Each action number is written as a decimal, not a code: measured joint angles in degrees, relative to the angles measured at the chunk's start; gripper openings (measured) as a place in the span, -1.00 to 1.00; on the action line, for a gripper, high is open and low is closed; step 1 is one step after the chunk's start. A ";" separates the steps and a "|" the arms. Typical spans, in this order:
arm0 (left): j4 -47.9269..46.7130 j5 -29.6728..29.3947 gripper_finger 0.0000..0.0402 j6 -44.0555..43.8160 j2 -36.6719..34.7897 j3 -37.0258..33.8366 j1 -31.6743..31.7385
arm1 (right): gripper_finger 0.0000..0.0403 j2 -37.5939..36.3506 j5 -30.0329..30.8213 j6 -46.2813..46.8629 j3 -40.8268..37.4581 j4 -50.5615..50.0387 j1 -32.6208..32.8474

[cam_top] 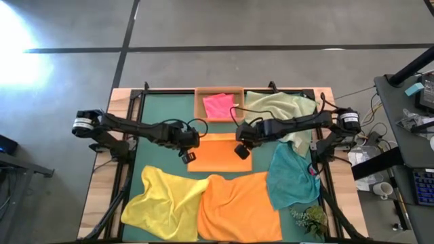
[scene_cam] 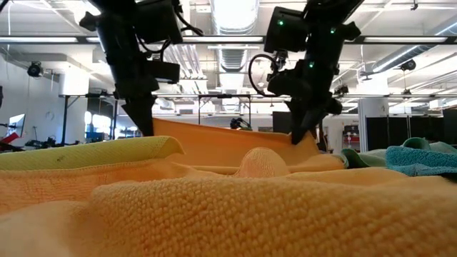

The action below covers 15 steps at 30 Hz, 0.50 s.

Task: Fold microfiber towels
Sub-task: Fold the top orange towel

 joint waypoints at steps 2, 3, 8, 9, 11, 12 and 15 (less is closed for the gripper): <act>0.27 0.10 -1.00 0.00 0.00 0.03 0.15 | -0.96 0.00 0.00 -1.18 -0.12 0.79 -0.08; 0.49 0.13 -1.00 0.02 0.00 0.08 0.15 | -0.96 0.00 0.02 -1.63 -0.12 1.13 -0.10; 0.92 0.12 -1.00 0.02 0.00 0.10 0.15 | -0.96 0.00 0.13 -2.16 -0.12 1.97 -0.79; 0.92 0.13 -1.00 0.04 0.00 0.10 0.15 | -0.96 0.00 0.16 -2.21 -0.12 2.11 -0.93; 0.92 0.11 -1.00 0.07 0.00 0.10 0.15 | -0.95 0.00 0.18 -2.21 -0.12 2.32 -1.15; 0.93 0.09 -1.00 0.07 0.00 0.10 0.15 | -0.94 0.00 0.20 -2.27 -0.12 2.28 -1.19; 0.98 0.09 -1.00 1.20 0.00 0.12 0.15 | -0.86 0.00 0.17 -2.75 -0.12 2.30 -1.30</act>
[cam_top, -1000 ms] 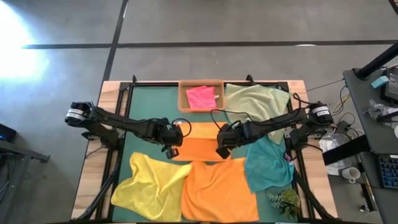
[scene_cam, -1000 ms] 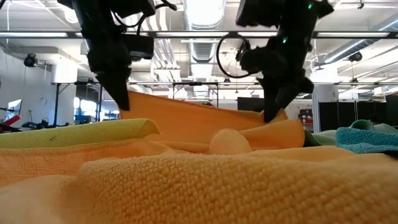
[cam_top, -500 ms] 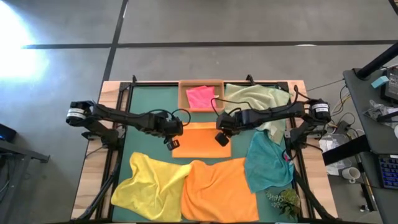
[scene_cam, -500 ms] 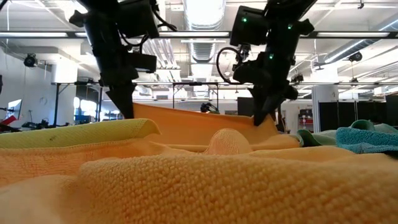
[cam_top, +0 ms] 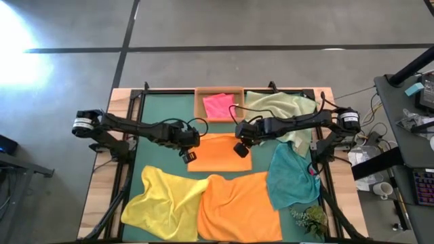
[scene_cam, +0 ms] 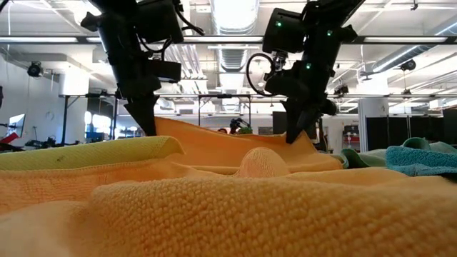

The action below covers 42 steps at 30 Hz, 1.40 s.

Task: Fold microfiber towels
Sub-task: Fold the top orange towel

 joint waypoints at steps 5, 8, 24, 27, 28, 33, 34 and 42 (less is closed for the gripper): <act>0.59 -0.12 -0.97 2.29 0.00 0.00 0.00 | -0.59 0.00 0.16 0.13 0.00 0.00 -0.29; 1.68 -0.60 -0.87 2.42 0.00 0.00 0.00 | -0.44 0.00 0.50 0.15 0.00 0.00 -0.38; 4.54 3.26 -0.17 3.30 0.00 1.91 0.39 | -0.23 -1.01 -2.64 -3.68 0.01 0.02 -1.09; 6.34 10.36 -0.20 2.08 0.00 0.77 0.37 | -0.28 -0.66 -9.60 -6.55 0.00 0.19 -2.60; 7.09 12.00 -0.22 1.18 0.00 0.12 0.37 | -0.30 -0.37 -12.33 -7.33 0.02 0.47 -3.27; 12.17 13.44 -0.37 -0.39 0.00 -3.77 0.24 | -0.40 2.87 -16.19 -9.88 0.02 0.49 -5.98; 13.07 13.49 -0.41 -1.42 0.00 -4.44 0.24 | -0.43 3.40 -16.46 -10.00 0.02 0.69 -6.42; 20.96 13.60 -0.82 -5.59 0.00 -8.67 0.24 | -0.76 6.66 -16.67 -12.79 0.02 2.79 -7.58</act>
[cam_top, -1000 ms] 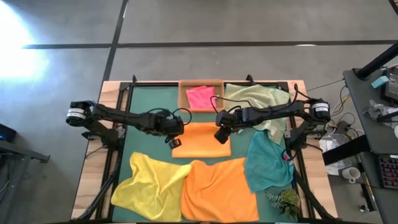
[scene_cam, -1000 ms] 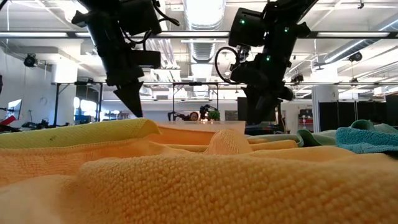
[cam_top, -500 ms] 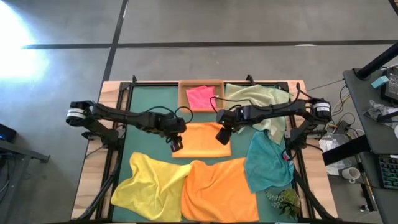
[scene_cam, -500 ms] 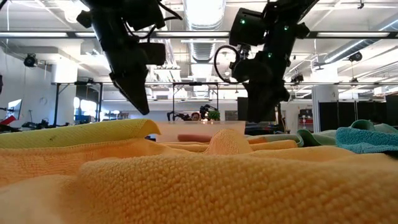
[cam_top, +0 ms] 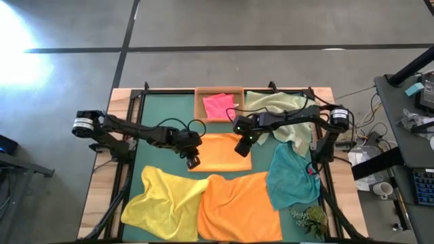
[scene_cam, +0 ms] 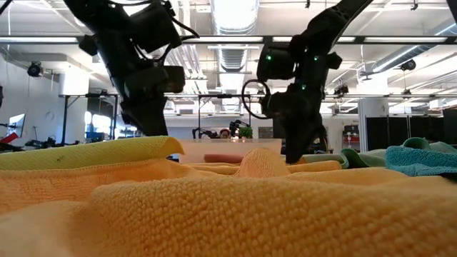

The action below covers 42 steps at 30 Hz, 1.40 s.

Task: Fold microfiber towels
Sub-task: Fold the top orange towel

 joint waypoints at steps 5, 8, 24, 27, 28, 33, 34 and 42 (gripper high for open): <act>-0.08 0.07 -0.98 -1.67 1.39 -1.01 0.00 | -0.90 0.94 1.79 0.18 -0.02 0.56 -1.17; 0.09 0.22 -0.96 -1.67 3.17 -1.07 0.00 | -0.94 0.40 3.99 0.43 0.00 0.56 -1.84; -0.25 -0.69 -0.96 -1.59 7.35 -0.94 0.11 | -0.95 -3.00 10.22 -3.97 0.90 0.00 -4.66; -2.48 -2.30 -0.96 -1.21 7.39 -0.86 0.69 | -0.95 -3.85 10.22 -5.25 0.90 0.01 -4.74; -3.62 -2.88 -0.96 -1.17 7.39 -0.94 0.98 | -0.95 -4.12 10.22 -5.88 0.90 -0.03 -4.86; -11.55 -7.81 -0.96 -1.25 7.39 -1.44 2.29 | -0.95 -5.40 10.20 -8.86 0.90 -0.05 -4.90; -13.89 -9.15 -0.96 -1.30 7.39 -1.45 2.59 | -0.95 -5.52 10.17 -9.47 0.90 -0.06 -4.90; -31.28 -21.64 -0.96 -4.03 5.15 -1.76 5.02 | -0.95 -5.61 10.08 -13.59 0.90 -0.23 -4.90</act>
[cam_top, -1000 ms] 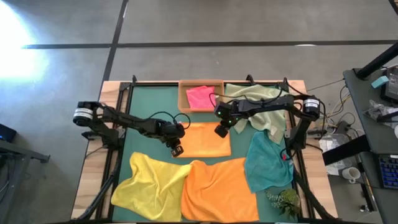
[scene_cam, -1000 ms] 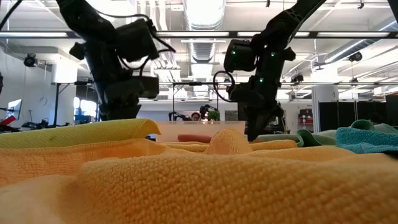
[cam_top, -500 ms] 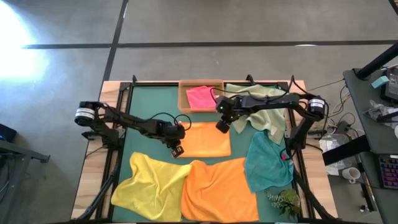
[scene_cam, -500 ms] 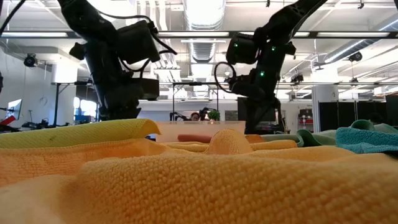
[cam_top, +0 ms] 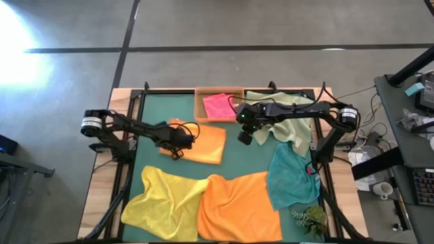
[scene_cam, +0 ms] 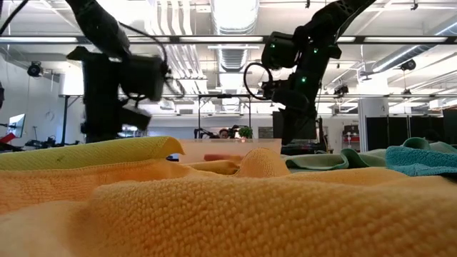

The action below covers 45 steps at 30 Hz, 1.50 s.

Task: Fold microfiber towels
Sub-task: Fold the top orange towel

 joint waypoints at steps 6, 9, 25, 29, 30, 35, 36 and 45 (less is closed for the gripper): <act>-8.67 -1.57 -0.96 -5.75 -4.84 1.16 1.06 | -0.95 0.00 -0.01 -0.74 0.00 0.05 -0.28; -6.84 -1.21 -0.96 -6.71 -8.09 3.22 0.99 | -0.95 0.00 0.00 -0.99 0.00 0.69 -0.39; 40.69 11.45 -0.96 -5.16 -4.85 4.24 0.10 | -0.95 0.00 0.01 0.58 0.00 1.57 -0.63; 44.81 13.73 -0.96 -5.16 0.20 4.79 -1.67 | -0.95 0.00 -0.02 0.58 0.00 1.72 -0.63; 44.94 13.85 -0.96 -5.14 1.38 5.14 -2.21 | -0.95 0.00 0.00 0.58 0.00 1.73 -0.63; 44.96 13.90 -0.96 -5.21 5.83 6.13 -4.84 | -0.95 0.00 0.00 0.56 0.00 1.72 -0.63; 44.73 13.90 -0.96 -5.27 6.41 6.23 -5.33 | -0.95 0.00 -0.02 0.56 0.00 1.72 -0.63; 42.54 16.24 -0.96 -8.33 8.67 6.36 -9.25 | -0.95 0.00 -0.48 0.48 -0.02 1.72 -0.63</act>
